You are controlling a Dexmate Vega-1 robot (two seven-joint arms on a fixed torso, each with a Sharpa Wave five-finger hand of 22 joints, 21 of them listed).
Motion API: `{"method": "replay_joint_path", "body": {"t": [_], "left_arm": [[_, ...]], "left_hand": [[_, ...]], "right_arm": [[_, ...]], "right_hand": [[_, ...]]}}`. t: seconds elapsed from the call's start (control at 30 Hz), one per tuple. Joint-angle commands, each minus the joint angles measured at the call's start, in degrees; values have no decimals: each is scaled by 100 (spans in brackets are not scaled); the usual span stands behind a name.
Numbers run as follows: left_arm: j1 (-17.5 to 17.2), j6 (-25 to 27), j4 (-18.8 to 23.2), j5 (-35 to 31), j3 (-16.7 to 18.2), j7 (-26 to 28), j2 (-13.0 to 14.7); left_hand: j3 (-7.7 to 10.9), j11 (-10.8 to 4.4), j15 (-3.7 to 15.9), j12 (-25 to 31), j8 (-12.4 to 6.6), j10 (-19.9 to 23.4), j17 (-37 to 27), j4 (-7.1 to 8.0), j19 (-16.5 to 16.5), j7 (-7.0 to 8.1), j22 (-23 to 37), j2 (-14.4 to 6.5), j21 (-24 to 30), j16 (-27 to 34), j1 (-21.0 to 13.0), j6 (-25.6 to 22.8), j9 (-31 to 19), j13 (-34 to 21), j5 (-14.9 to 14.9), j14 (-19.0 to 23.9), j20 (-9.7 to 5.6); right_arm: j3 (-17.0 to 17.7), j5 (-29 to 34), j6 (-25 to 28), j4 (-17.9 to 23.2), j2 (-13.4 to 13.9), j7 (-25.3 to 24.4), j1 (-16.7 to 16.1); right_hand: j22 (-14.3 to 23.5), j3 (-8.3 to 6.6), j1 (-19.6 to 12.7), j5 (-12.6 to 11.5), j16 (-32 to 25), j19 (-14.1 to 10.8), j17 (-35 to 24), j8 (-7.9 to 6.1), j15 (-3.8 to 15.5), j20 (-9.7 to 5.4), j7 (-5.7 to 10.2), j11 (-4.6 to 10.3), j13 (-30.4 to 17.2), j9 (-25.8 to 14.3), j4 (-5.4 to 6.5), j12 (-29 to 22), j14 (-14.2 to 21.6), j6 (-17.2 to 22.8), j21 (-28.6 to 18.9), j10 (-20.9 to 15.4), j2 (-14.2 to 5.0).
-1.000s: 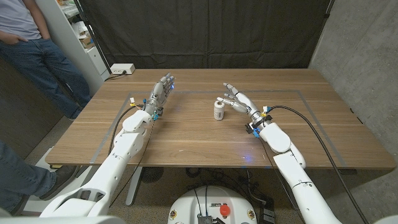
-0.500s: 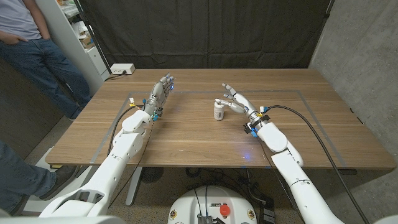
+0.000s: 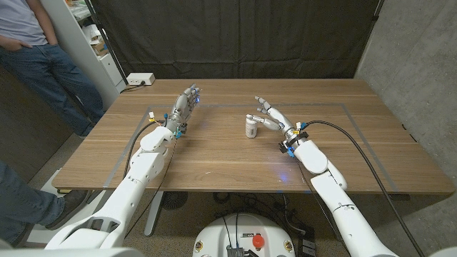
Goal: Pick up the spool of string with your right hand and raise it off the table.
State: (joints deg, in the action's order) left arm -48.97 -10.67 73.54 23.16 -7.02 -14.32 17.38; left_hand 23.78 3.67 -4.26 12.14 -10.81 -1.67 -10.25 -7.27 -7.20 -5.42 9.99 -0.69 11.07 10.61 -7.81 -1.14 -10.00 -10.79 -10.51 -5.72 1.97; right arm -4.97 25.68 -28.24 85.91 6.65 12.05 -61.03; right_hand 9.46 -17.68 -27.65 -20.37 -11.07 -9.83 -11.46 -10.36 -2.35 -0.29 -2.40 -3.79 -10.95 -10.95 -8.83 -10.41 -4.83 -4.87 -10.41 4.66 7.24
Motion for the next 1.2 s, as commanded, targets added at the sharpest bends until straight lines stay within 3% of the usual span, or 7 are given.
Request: {"method": "replay_joint_path", "body": {"t": [0.03, 0.73, 1.2], "left_arm": [[80, -27, -118, -1, -9, 2, -28], [110, 6, -170, 3, -10, -20, -18], [91, 79, -92, -27, -25, -18, 23]], "left_hand": [[-31, 11, -36, -4, -5, 28, -22, -7, -4, -17, 27, -54, 12, 21, -7, -53, -20, -26, -2, 6, 45], [-37, 25, -41, -6, -7, 28, -22, -8, -10, -24, 27, -57, 13, 21, -6, -75, -20, -27, -2, 7, 48], [-41, 20, -42, -6, -6, 29, -22, -8, -7, -28, 27, -57, 16, 21, -4, -85, -20, -27, -2, 9, 64]], "right_arm": [[-79, 187, 19, -161, 15, -232, 80], [-175, 206, 16, -369, -19, -389, 148], [-247, 296, 52, -443, -13, -470, 153]], "right_hand": [[24, 30, -54, -54, 7, 34, -14, 23, -12, 15, 2, 1, 2, -12, 11, 1, -54, -103, 1, 67, 38], [23, 80, -160, -159, 3, 49, -10, 44, -39, 22, -59, -25, -1, -18, 1, -4, -120, -393, -18, 201, 86], [23, 121, -238, -235, -1, 42, -10, 33, -139, 76, -103, -143, -1, -22, 3, 5, -160, -595, -30, 355, 106]]}}
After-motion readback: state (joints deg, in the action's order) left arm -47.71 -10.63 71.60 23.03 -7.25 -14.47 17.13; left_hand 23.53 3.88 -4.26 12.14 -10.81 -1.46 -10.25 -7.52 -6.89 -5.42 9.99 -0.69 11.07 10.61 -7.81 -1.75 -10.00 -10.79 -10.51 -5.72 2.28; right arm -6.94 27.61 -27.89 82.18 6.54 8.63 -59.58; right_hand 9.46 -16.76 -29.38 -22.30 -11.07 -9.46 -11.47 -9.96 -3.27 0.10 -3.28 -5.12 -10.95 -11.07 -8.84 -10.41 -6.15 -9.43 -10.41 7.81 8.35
